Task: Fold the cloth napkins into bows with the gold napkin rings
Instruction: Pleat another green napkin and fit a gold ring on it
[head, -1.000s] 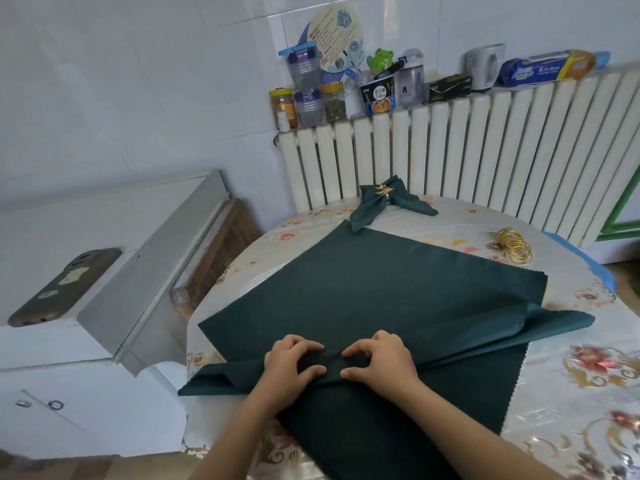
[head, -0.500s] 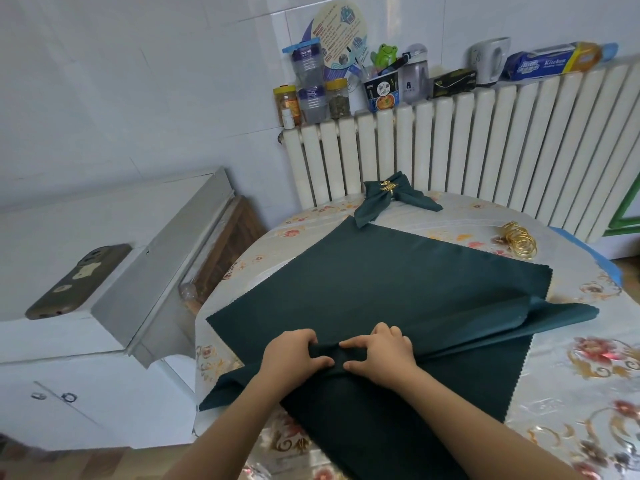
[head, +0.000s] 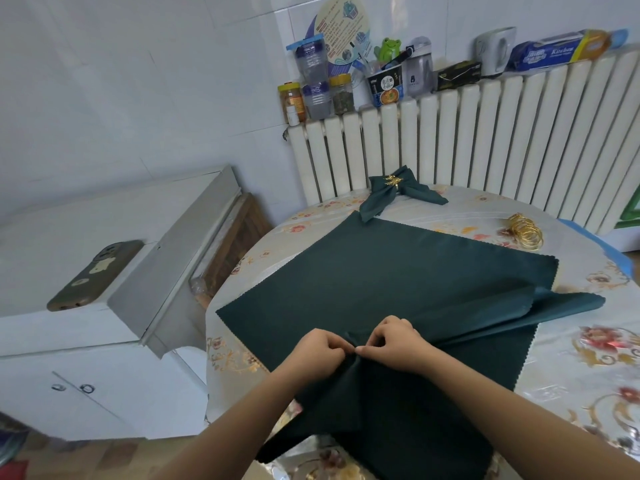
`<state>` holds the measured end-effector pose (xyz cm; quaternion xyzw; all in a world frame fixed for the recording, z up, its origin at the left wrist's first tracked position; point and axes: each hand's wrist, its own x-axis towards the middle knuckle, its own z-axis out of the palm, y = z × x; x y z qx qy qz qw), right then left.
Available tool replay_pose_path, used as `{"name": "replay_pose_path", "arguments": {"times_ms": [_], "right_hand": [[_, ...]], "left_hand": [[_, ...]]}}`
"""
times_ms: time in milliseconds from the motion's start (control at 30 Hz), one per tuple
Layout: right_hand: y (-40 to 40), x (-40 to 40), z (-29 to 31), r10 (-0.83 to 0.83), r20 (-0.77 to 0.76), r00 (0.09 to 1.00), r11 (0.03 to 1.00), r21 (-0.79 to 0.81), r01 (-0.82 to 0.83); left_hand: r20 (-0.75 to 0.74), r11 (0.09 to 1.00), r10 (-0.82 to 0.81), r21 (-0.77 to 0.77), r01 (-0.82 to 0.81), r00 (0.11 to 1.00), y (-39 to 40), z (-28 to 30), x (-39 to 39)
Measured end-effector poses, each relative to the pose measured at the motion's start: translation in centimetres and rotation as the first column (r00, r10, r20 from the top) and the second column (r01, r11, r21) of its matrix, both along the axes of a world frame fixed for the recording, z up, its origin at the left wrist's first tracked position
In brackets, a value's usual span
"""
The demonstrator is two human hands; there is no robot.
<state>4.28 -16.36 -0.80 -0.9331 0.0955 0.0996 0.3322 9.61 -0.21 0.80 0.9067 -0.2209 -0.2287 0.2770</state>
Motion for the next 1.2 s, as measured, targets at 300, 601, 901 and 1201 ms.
{"name": "replay_pose_path", "arguments": {"times_ms": [300,601,901,1201], "right_hand": [[0.1,0.2,-0.1,0.044,-0.012,0.999,0.996,-0.08,-0.045],[-2.2,0.4,0.2,0.079,0.059,0.995,0.996,-0.046,-0.077],[-4.2,-0.5,-0.9,0.178,0.178,0.968,0.983,-0.079,-0.166],[-5.0,-3.1,-2.6,-0.015,0.301,0.954,0.961,-0.258,0.096]], "left_hand": [[0.123,0.975,-0.218,-0.011,0.221,0.968,2.3,-2.2,-0.6],[0.453,0.959,-0.233,-0.038,0.28,0.861,0.8,-4.5,-2.1],[0.438,0.91,-0.412,0.239,0.338,0.799,-0.5,-5.5,-2.4],[0.5,0.87,-0.465,0.409,0.275,0.73,-3.2,-2.1,-1.0]]}}
